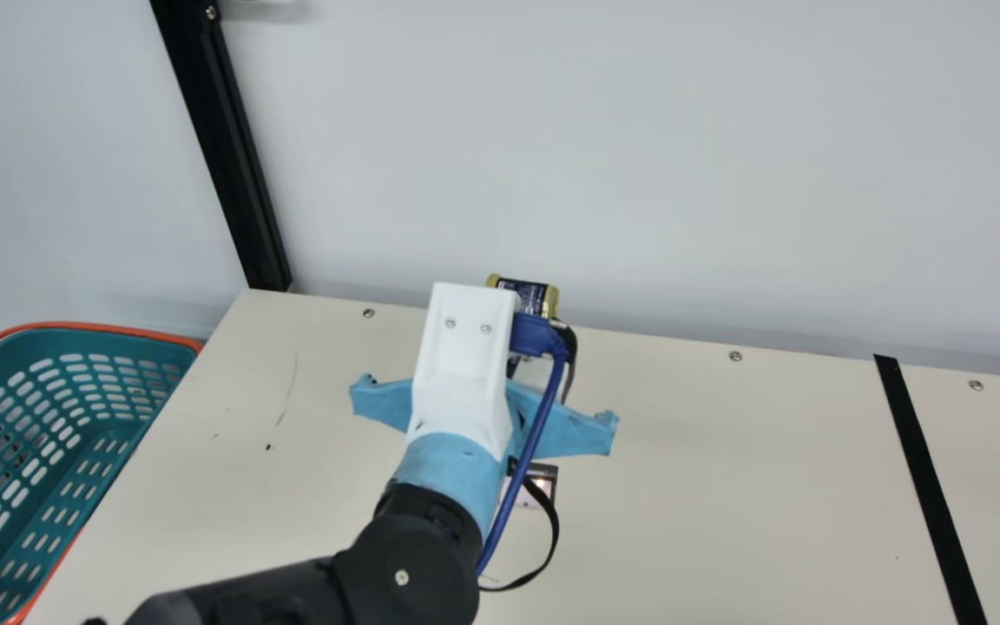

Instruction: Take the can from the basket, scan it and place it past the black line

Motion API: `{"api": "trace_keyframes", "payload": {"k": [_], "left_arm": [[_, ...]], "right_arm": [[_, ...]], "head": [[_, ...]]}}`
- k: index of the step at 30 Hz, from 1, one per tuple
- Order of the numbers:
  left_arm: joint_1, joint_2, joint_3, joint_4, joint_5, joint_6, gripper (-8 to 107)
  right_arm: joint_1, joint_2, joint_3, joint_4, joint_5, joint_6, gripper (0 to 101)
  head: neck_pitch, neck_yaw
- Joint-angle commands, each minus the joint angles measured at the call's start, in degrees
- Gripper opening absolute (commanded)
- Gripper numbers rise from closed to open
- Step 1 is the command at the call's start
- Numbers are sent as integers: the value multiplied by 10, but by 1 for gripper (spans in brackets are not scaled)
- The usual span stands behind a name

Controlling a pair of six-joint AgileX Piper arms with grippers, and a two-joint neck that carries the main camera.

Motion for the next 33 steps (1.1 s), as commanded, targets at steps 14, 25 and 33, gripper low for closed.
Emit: {"api": "trace_keyframes", "payload": {"k": [14, 25, 33], "left_arm": [[2, 25, 6, -17, -4, 0, 10], [7, 60, -21, -22, -8, 0, 10], [4, 90, -51, -31, -5, 0, 10]], "right_arm": [[0, 0, 0, 0, 0, 0, 101], [0, 0, 0, 0, 0, 0, 101], [0, 0, 0, 0, 0, 0, 101]], "head": [[-21, -5], [-21, -5], [-21, -5]]}}
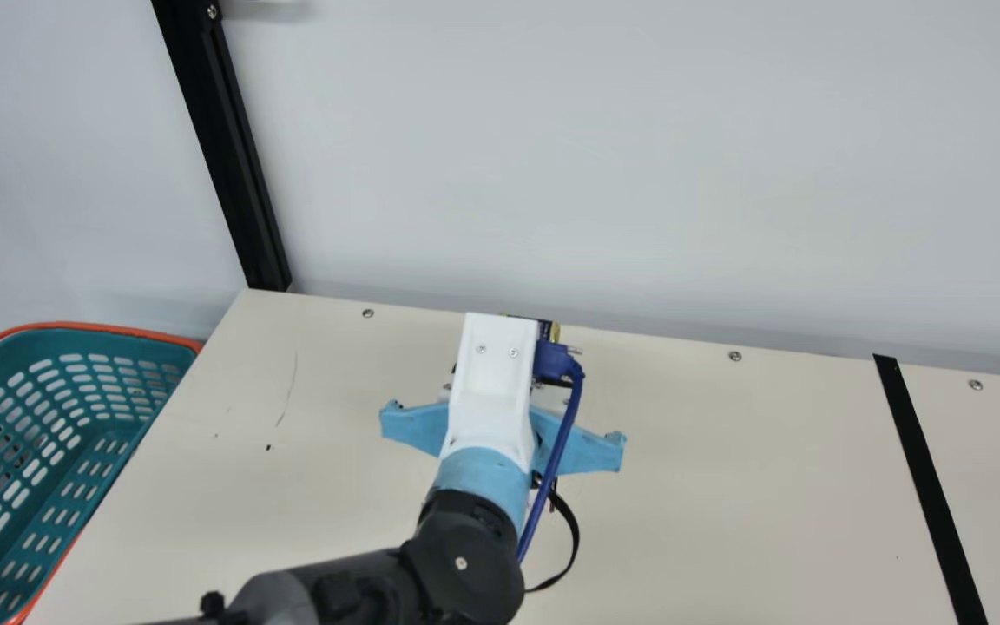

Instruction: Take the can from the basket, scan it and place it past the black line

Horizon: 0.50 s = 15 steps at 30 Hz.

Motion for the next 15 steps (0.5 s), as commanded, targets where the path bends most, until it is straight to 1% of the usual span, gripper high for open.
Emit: {"api": "trace_keyframes", "payload": {"k": [1, 10, 15], "left_arm": [[-1, 8, -7, -2, 2, 0, 10], [-8, 35, -43, 7, 15, 0, 10], [-17, 40, -53, 21, 30, 0, 10]], "right_arm": [[0, 0, 0, 0, 0, 0, 101], [0, 0, 0, 0, 0, 0, 101], [0, 0, 0, 0, 0, 0, 101]], "head": [[-18, -5], [-18, -5], [-18, -5]]}}
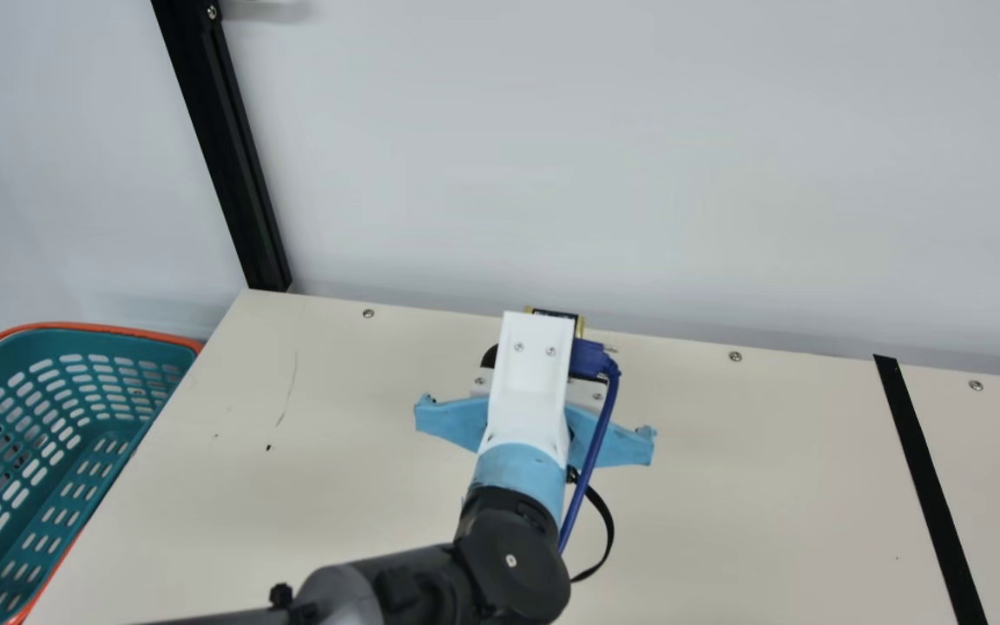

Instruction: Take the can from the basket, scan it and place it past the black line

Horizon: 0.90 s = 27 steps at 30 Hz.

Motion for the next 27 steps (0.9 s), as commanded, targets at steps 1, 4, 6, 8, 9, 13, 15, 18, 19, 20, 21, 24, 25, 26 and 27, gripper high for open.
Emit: {"api": "trace_keyframes", "payload": {"k": [1, 4, 6, 8, 9, 13, 15, 18, 19, 20, 21, 24, 25, 26, 27], "left_arm": [[-2, 1, -1, 5, 6, 0, 10], [-7, 3, 0, 10, 14, 0, 10], [-10, 4, 1, 12, 20, 0, 10], [-12, 3, 5, 12, 26, 0, 10], [-12, 3, 7, 12, 28, 0, 10], [-13, 1, 13, 13, 34, 0, 10], [-14, -1, 17, 16, 38, 0, 10], [-18, -4, 22, 24, 47, 0, 10], [-20, -6, 24, 27, 52, 0, 10], [-22, -6, 26, 31, 57, 0, 10], [-25, -7, 28, 34, 61, 0, 10], [-32, -10, 37, 45, 76, 0, 10], [-35, -10, 40, 48, 80, 0, 10], [-37, -12, 43, 51, 84, 0, 10], [-39, -12, 46, 55, 88, 0, 10]], "right_arm": [[0, 0, 0, 0, 0, 0, 101], [0, 0, 0, 0, 0, 0, 101], [0, 0, 0, 0, 0, 0, 101], [0, 0, 0, 0, 0, 0, 101], [0, 0, 0, 0, 0, 0, 101], [0, 0, 0, 0, 0, 0, 101], [0, 0, 0, 0, 0, 0, 101], [0, 0, 0, 0, 0, 0, 101], [0, 0, 0, 0, 0, 0, 101], [0, 0, 0, 0, 0, 0, 101], [0, 0, 0, 0, 0, 0, 101], [0, 0, 0, 0, 0, 0, 101], [0, 0, 0, 0, 0, 0, 101], [0, 0, 0, 0, 0, 0, 101], [0, 0, 0, 0, 0, 0, 101]], "head": [[-18, -8], [-18, -8], [-18, -8], [-18, -8], [-18, -8], [-18, -8], [-18, -8], [-18, -8], [-18, -8], [-18, -8], [-18, -8], [-18, -8], [-18, -8], [-18, -8], [-18, -8]]}}
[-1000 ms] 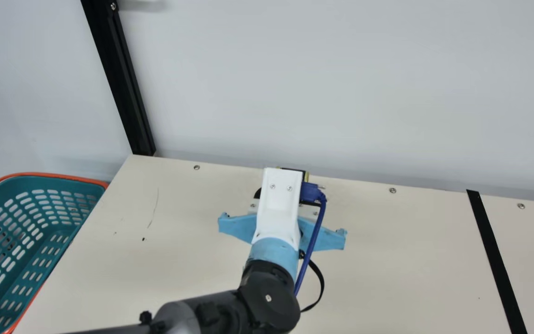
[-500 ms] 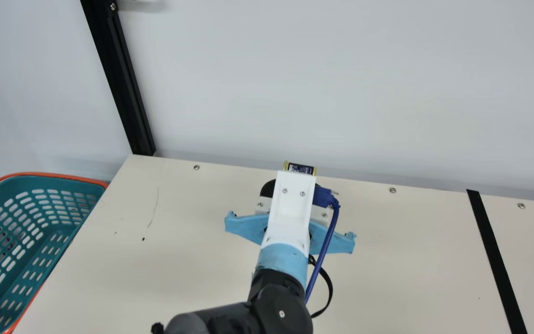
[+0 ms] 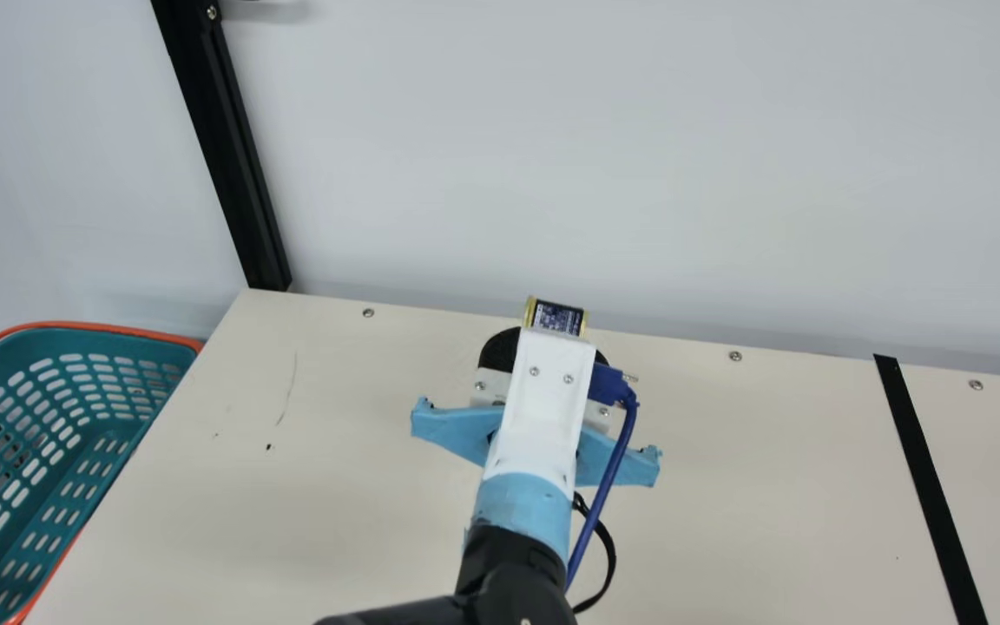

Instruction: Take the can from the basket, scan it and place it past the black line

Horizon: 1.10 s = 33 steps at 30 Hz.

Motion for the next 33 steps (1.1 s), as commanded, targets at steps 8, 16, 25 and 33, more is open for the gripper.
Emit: {"api": "trace_keyframes", "payload": {"k": [8, 16, 25, 33], "left_arm": [[-23, -5, 29, 19, 33, 0, 10], [-30, 10, 49, 19, 45, 0, 10], [-29, 47, 46, 19, 46, 0, 10], [-31, 79, 30, 19, 51, 0, 10]], "right_arm": [[0, 0, 0, 0, 0, 0, 101], [0, 0, 0, 0, 0, 0, 101], [0, 0, 0, 0, 0, 0, 101], [0, 0, 0, 0, 0, 0, 101]], "head": [[-21, -5], [-21, -5], [-21, -5], [-21, -5]]}}
